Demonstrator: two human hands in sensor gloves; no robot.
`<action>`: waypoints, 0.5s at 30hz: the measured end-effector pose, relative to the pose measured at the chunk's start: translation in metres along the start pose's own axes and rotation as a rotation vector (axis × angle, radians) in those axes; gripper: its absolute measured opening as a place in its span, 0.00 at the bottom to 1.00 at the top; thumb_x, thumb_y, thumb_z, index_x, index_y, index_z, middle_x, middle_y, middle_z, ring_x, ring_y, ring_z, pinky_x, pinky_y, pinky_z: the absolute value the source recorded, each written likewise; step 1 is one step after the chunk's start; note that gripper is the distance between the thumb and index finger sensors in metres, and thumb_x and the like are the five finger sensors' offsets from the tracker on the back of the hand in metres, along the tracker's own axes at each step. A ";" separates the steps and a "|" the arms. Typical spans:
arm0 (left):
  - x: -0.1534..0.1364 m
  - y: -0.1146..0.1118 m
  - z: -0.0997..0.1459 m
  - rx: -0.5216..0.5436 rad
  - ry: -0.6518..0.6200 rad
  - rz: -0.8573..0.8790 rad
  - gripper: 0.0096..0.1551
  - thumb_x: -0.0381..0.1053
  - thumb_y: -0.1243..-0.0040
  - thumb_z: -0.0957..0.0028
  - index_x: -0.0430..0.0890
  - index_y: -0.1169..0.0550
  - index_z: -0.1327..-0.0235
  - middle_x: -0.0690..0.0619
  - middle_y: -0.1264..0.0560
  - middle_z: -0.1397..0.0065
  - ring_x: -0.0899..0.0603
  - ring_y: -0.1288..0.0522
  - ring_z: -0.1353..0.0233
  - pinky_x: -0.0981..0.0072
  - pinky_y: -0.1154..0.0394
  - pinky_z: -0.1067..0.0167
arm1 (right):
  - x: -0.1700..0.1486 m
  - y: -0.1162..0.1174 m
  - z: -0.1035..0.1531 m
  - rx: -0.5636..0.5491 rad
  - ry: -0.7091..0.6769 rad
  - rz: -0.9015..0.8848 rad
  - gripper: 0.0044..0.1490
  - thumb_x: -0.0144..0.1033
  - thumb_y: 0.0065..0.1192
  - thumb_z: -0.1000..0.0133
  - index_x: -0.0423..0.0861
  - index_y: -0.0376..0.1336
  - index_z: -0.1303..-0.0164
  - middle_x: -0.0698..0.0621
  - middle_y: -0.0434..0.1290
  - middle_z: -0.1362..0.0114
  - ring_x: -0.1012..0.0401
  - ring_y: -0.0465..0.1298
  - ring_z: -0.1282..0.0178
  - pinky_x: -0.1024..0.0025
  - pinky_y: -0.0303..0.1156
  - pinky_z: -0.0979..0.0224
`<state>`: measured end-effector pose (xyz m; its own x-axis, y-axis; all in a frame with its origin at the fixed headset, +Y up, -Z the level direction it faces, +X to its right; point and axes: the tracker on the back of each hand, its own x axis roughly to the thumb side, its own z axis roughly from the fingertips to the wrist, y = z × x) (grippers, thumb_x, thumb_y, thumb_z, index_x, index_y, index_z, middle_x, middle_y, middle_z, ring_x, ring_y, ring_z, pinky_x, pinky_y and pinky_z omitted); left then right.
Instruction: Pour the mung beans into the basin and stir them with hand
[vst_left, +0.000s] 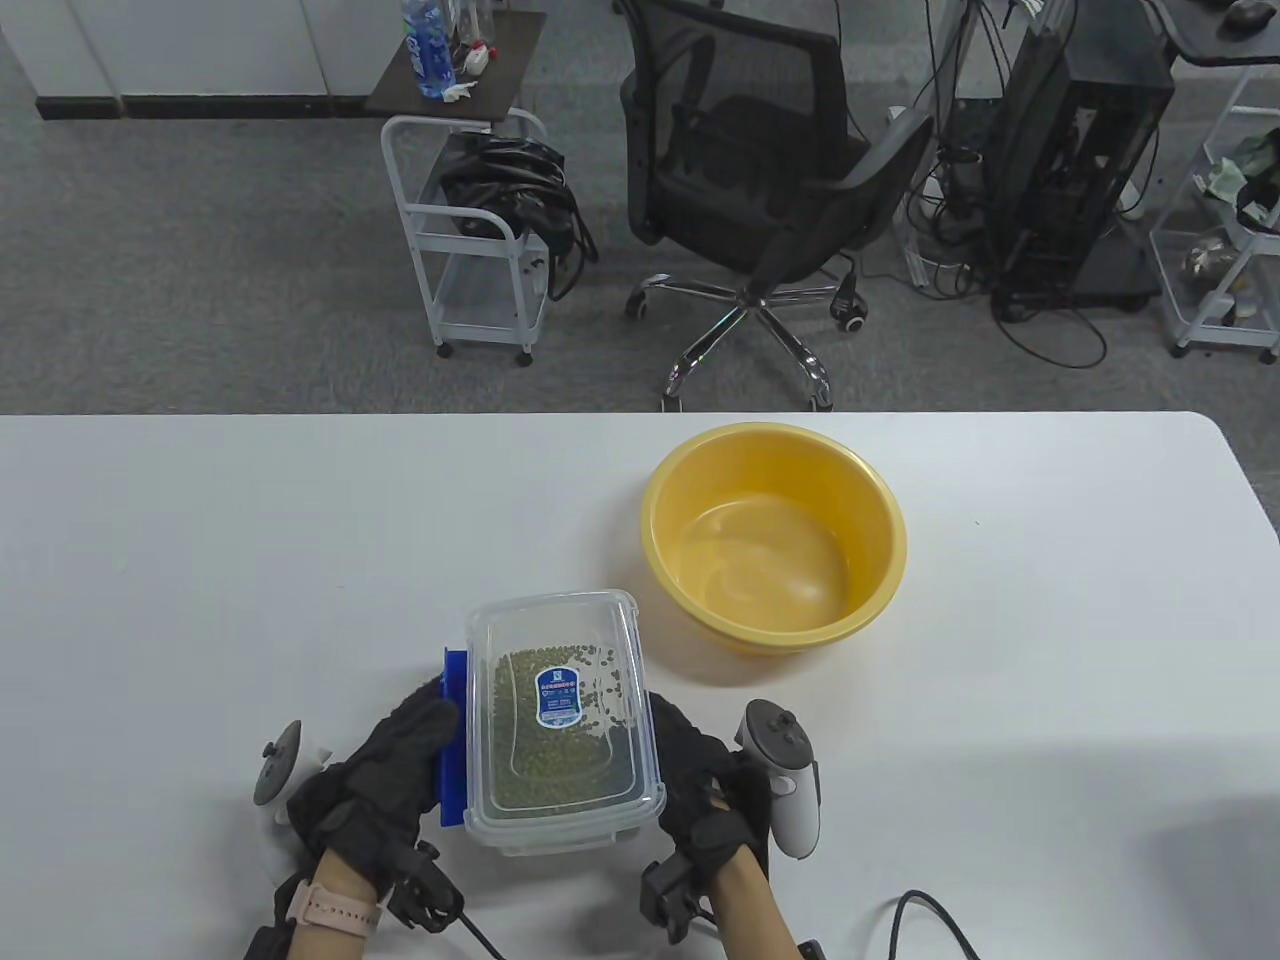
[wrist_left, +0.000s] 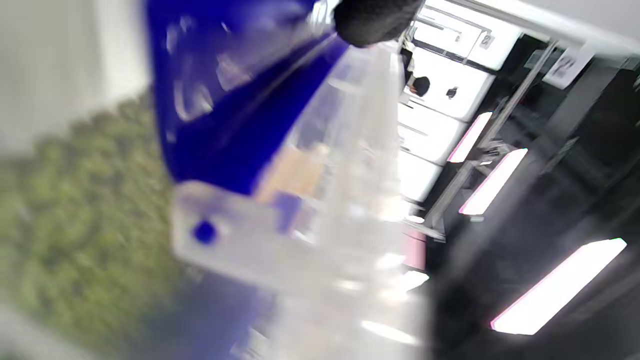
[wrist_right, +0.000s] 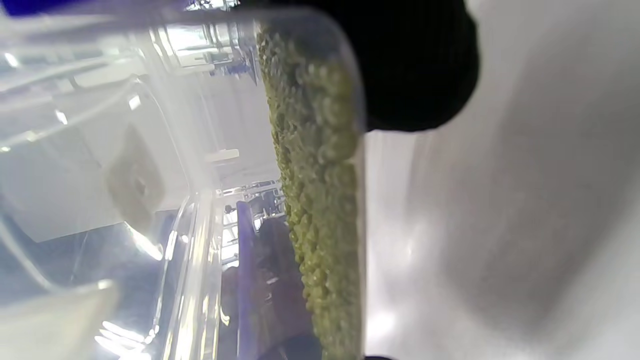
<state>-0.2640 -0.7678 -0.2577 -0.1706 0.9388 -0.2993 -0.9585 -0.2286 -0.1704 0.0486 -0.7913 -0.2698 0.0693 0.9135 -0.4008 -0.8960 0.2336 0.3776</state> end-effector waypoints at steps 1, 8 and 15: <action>0.003 -0.001 0.000 0.031 0.004 -0.118 0.40 0.40 0.46 0.41 0.38 0.49 0.20 0.28 0.40 0.28 0.40 0.20 0.55 0.60 0.14 0.71 | 0.000 0.002 -0.001 0.009 -0.001 0.021 0.36 0.53 0.39 0.47 0.51 0.38 0.33 0.44 0.61 0.35 0.54 0.73 0.52 0.69 0.80 0.58; 0.047 0.000 0.025 0.218 -0.287 -0.294 0.39 0.37 0.48 0.42 0.33 0.48 0.21 0.28 0.53 0.23 0.25 0.41 0.29 0.37 0.33 0.36 | 0.000 0.006 -0.002 -0.006 -0.018 0.006 0.36 0.53 0.38 0.47 0.52 0.38 0.33 0.44 0.62 0.35 0.55 0.74 0.52 0.70 0.81 0.58; 0.035 -0.011 0.019 0.069 -0.093 -0.300 0.44 0.50 0.41 0.42 0.29 0.44 0.22 0.24 0.45 0.26 0.31 0.30 0.40 0.48 0.23 0.52 | 0.001 0.005 0.001 -0.051 -0.040 0.046 0.36 0.52 0.40 0.47 0.50 0.39 0.33 0.42 0.62 0.36 0.53 0.74 0.54 0.67 0.80 0.60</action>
<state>-0.2638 -0.7275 -0.2481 0.1043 0.9820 -0.1576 -0.9819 0.0765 -0.1734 0.0447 -0.7887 -0.2679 0.0441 0.9358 -0.3497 -0.9197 0.1747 0.3516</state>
